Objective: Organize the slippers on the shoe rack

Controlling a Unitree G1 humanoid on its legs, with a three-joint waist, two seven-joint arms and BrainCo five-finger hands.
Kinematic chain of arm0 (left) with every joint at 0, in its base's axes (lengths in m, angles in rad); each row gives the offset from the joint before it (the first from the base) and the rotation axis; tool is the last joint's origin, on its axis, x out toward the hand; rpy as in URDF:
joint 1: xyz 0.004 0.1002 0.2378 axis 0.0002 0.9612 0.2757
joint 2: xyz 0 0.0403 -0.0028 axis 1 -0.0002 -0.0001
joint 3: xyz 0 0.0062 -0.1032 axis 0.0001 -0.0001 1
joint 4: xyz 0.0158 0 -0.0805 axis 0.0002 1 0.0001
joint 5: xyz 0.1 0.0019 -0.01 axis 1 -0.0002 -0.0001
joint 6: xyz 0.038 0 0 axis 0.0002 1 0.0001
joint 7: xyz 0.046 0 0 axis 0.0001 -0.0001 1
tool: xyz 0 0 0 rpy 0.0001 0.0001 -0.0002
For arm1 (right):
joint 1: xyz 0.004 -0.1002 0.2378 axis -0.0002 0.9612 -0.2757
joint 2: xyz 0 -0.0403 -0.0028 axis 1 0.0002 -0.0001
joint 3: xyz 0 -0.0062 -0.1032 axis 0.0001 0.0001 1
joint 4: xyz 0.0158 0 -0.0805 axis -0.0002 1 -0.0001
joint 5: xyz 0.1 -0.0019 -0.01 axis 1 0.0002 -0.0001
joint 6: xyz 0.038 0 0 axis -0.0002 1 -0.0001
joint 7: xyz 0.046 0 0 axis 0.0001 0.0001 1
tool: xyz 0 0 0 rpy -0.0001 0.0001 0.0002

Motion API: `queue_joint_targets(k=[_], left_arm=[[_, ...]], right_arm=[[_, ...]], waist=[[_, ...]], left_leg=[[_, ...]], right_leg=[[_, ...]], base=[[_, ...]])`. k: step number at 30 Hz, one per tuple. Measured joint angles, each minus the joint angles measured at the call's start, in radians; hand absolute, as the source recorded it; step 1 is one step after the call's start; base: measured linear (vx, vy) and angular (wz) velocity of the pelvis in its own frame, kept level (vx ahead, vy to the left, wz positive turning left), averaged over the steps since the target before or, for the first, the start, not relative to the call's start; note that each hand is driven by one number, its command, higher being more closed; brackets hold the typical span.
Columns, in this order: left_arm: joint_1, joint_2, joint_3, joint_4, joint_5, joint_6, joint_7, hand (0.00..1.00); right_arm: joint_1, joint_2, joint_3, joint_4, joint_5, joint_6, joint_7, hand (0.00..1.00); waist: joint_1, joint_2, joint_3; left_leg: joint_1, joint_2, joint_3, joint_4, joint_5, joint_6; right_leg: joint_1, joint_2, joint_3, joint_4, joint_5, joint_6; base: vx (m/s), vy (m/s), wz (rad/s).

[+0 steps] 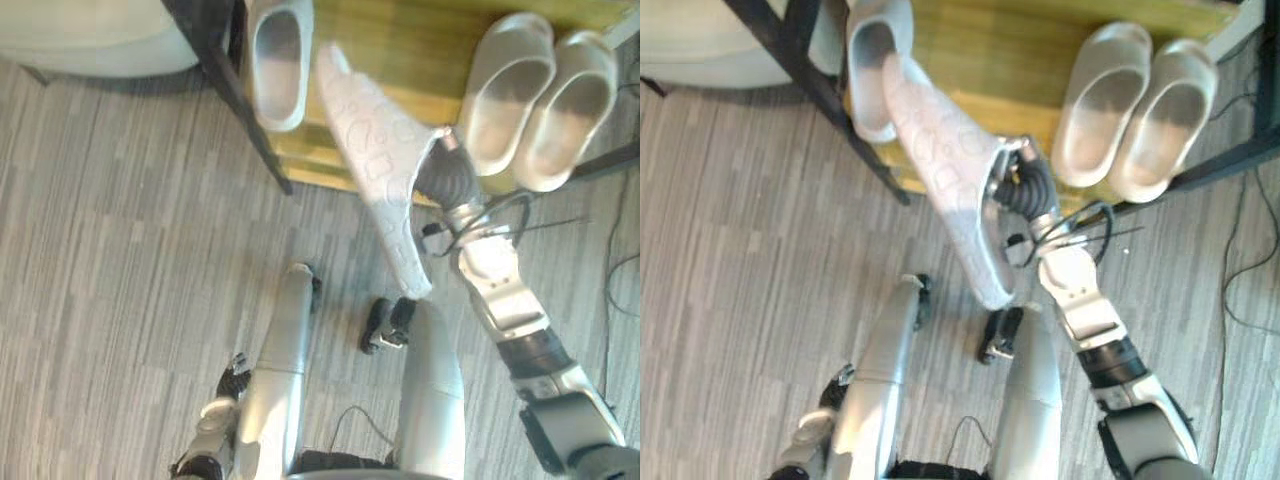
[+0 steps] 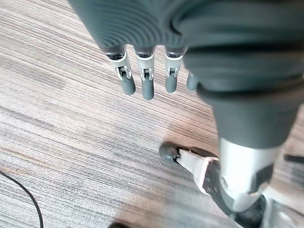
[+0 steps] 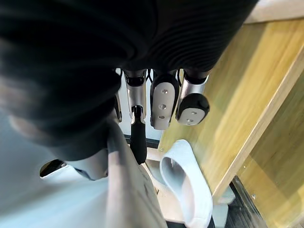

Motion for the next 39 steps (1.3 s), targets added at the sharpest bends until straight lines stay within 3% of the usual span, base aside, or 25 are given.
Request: queue_joint_targets(k=[7,16,25,36,37,39], left_arm=[[-0.002,-0.008,0.027,-0.024,0.001,0.000,0.025,0.00],[-0.011,-0.013,0.029,-0.041,-0.002,0.000,0.067,0.00],[-0.021,-0.019,0.035,-0.038,-0.019,-0.001,0.094,0.00],[-0.044,-0.028,0.035,-0.008,-0.038,-0.002,0.116,0.00],[-0.044,-0.030,0.034,-0.008,-0.038,-0.002,0.117,0.00],[-0.048,-0.032,0.034,-0.008,-0.038,-0.002,0.129,0.00]], right_arm=[[-0.148,-0.007,-0.057,0.115,-0.079,0.019,-0.122,1.00],[-0.376,-0.012,-0.110,0.349,-0.121,0.107,-0.253,1.00],[-0.557,0.018,-0.105,0.625,-0.159,0.169,-0.285,1.00],[-0.675,0.056,-0.094,0.866,-0.198,0.234,-0.322,1.00],[-0.675,0.056,-0.092,0.880,-0.198,0.237,-0.326,0.00],[-0.677,0.056,-0.092,0.899,-0.206,0.247,-0.334,0.00]], waist=[[0.028,0.000,0.000],[0.055,0.000,0.000],[0.076,-0.001,-0.005],[0.102,-0.001,-0.064],[0.105,-0.001,-0.073],[0.111,-0.001,-0.084]], left_leg=[[-0.077,-0.004,-0.020,0.064,-0.007,-0.016],[-0.107,-0.019,-0.054,0.070,0.010,-0.033],[-0.117,-0.021,-0.079,0.064,0.020,-0.052],[-0.143,-0.029,-0.102,0.063,0.027,-0.064],[-0.147,-0.033,-0.107,0.062,0.028,-0.067],[-0.149,-0.035,-0.110,0.059,0.030,-0.070]], right_leg=[[-0.063,-0.014,-0.022,0.077,-0.035,-0.015],[-0.077,-0.029,-0.059,0.105,-0.060,-0.037],[-0.080,-0.029,-0.085,0.111,-0.067,-0.049],[-0.095,-0.033,-0.110,0.116,-0.075,-0.065],[-0.096,-0.035,-0.116,0.116,-0.077,-0.069],[-0.096,-0.037,-0.120,0.117,-0.078,-0.070]], base=[[-0.04,-0.016,0.08],[-0.03,-0.035,0.11],[-0.04,-0.026,0.05],[-0.02,-0.003,0.03],[-0.03,-0.007,0.12],[-0.03,-0.005,0.08]])
